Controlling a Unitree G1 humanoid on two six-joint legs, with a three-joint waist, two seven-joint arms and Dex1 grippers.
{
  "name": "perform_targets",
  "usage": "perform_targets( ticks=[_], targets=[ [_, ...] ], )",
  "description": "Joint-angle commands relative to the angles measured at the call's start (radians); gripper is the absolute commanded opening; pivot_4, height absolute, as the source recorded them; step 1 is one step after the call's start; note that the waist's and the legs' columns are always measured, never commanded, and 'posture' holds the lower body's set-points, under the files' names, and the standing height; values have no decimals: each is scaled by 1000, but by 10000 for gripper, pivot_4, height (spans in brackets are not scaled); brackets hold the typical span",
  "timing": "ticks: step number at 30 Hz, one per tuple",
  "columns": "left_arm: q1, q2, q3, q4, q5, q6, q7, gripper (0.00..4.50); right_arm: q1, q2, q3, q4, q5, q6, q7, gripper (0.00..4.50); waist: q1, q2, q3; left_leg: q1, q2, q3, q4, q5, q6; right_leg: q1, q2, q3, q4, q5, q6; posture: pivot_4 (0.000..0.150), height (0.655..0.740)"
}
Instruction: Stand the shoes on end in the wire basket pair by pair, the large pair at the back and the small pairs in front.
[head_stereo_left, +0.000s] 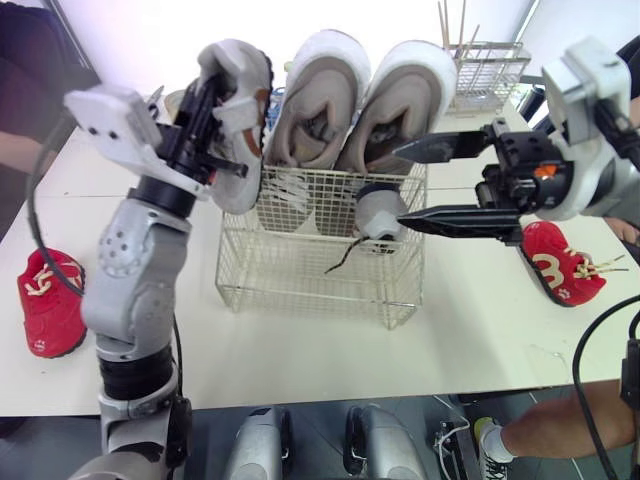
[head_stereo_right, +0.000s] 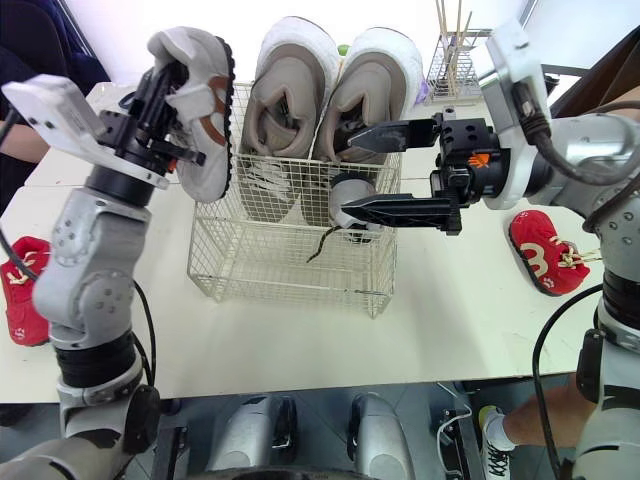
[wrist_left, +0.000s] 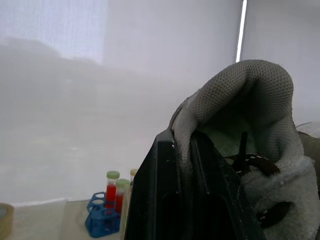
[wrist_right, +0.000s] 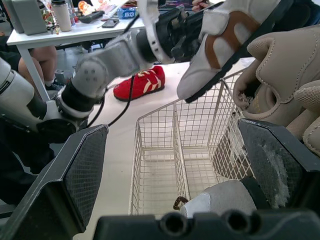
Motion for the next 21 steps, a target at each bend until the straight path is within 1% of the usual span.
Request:
perform_targets(
  ticks=[1,6,9,16,19,21],
  targets=[
    [41,-12,-52,25,80,-110,-44,399,-44,-18,-28,-10,7,4,3,45000,-1,1,-1,0,0,0,0,0,0,0,0,0,0,0,0,1500,7400],
    [119,-44,-93,69,195,-286,-61,399,-48,-43,-43,-15,17,29,3,45000,-1,3,-2,1,0,0,0,-1,1,0,0,0,0,0,0,1500,7400],
    [125,-76,-107,101,222,-340,-55,399,-49,-44,-47,-19,22,41,-1,45000,-1,6,-4,1,0,0,0,-1,1,1,0,0,-1,0,-1,1500,7400],
    [57,-154,-118,127,216,-342,-15,399,-58,-49,-46,-17,20,54,6,45000,1,7,-4,1,0,-1,0,-1,2,1,0,0,-1,0,-1,1500,7400],
    [52,-174,-120,120,214,-334,-4,399,-61,-48,-43,-16,18,54,9,45000,2,7,-4,1,0,-1,0,-1,2,1,0,-1,-1,0,-1,1500,7400],
    [50,-197,-109,112,190,-303,23,399,-64,-46,-41,-14,16,54,10,45000,3,7,-4,1,0,-1,0,-1,2,1,0,-1,-2,0,-1,1500,7400]
  ],
)
